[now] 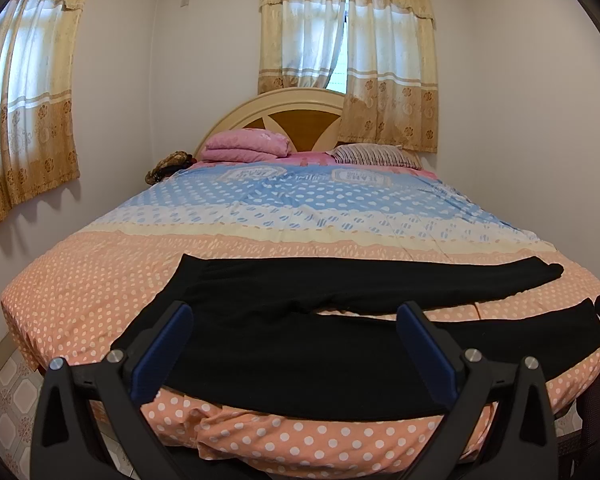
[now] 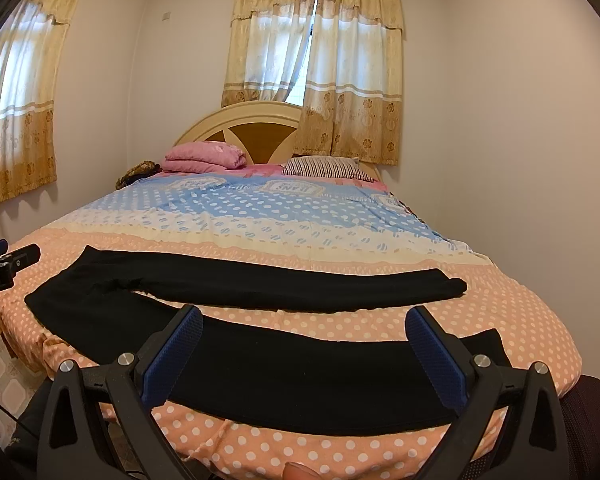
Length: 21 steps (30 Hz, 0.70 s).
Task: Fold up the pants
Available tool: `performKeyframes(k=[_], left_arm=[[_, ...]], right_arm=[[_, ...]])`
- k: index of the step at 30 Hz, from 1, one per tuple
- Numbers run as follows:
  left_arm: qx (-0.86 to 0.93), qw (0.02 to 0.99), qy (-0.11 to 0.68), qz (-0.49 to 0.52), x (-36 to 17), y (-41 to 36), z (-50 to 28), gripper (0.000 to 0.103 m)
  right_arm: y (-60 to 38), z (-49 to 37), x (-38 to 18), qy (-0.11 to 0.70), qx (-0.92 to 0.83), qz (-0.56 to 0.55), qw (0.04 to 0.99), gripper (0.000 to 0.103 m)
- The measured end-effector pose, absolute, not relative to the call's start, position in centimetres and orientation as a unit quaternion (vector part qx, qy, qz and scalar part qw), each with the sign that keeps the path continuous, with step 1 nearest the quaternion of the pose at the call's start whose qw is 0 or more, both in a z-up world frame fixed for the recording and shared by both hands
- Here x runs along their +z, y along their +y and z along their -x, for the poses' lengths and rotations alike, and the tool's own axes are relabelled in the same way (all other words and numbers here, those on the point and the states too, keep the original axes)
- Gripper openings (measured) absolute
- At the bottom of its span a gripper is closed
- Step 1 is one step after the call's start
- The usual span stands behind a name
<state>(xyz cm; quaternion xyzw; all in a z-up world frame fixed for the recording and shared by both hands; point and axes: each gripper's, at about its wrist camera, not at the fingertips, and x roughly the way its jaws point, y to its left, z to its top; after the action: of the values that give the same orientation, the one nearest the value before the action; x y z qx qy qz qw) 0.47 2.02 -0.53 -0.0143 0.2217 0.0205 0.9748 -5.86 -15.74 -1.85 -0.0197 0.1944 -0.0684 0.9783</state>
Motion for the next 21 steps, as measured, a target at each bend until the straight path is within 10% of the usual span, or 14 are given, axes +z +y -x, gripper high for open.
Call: performKeyframes(k=[21], left_arm=[[0.08, 0.955, 0.285, -0.036, -4.4, 10.9, -11.6, 0.103]], right_arm=[[-17.8, 2.3, -6.0, 0.234, -0.053, 0.0, 0.971, 0.102]])
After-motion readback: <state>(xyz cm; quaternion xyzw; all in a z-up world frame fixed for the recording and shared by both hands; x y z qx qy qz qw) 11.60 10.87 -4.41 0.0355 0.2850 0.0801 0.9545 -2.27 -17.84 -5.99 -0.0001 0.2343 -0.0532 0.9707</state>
